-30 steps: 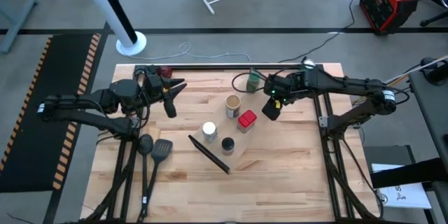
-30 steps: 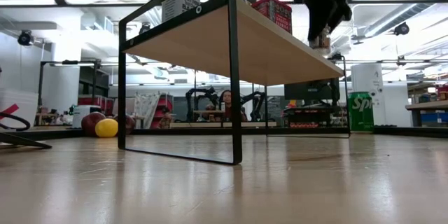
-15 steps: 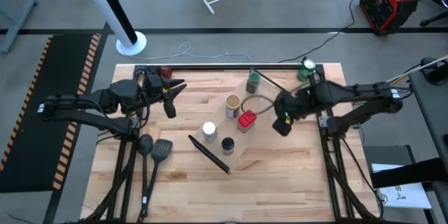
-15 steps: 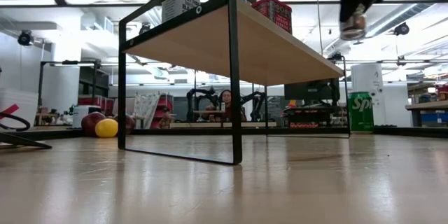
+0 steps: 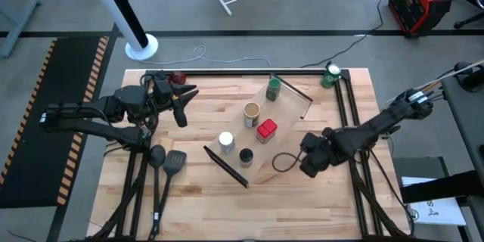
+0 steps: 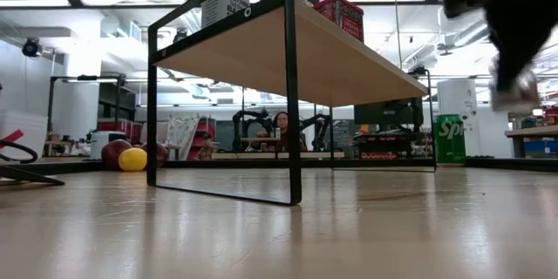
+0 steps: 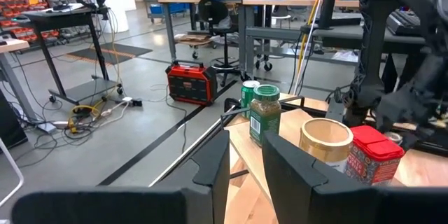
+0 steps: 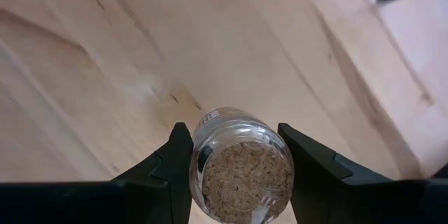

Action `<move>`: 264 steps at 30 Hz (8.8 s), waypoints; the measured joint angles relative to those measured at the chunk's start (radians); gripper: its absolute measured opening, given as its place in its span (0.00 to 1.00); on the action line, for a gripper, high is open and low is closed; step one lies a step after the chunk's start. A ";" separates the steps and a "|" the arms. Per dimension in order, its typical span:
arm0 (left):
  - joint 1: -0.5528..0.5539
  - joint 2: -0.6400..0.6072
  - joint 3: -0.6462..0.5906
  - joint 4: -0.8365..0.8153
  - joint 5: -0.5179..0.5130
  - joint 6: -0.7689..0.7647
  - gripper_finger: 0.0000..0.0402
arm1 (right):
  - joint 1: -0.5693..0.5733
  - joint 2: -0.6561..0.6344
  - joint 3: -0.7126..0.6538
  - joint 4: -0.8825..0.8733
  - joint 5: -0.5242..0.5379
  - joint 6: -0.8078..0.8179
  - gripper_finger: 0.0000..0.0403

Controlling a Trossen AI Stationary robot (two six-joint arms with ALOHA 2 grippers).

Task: Shelf spices
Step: Remove the brown seasoning bottle from the shelf, then remove the green seasoning bottle from the shelf, then remove the red seasoning can from the shelf

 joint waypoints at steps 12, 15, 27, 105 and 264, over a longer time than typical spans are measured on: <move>0.001 -0.014 0.000 0.019 0.000 0.043 0.15 | 0.038 -0.002 -0.163 0.049 -0.054 0.115 0.39; 0.001 -0.019 0.000 0.018 0.000 0.045 0.15 | 0.038 -0.003 -0.180 0.048 -0.054 0.134 0.39; 0.001 -0.035 0.000 0.020 0.000 0.045 0.15 | 0.051 -0.073 -0.304 0.118 -0.079 0.086 0.39; 0.001 0.010 0.000 0.053 -0.001 0.053 0.35 | -0.797 -0.017 0.309 0.356 -0.062 -0.982 0.73; 0.000 0.009 0.000 0.016 0.001 0.004 0.31 | -0.194 -0.169 0.311 0.248 0.309 -0.782 0.75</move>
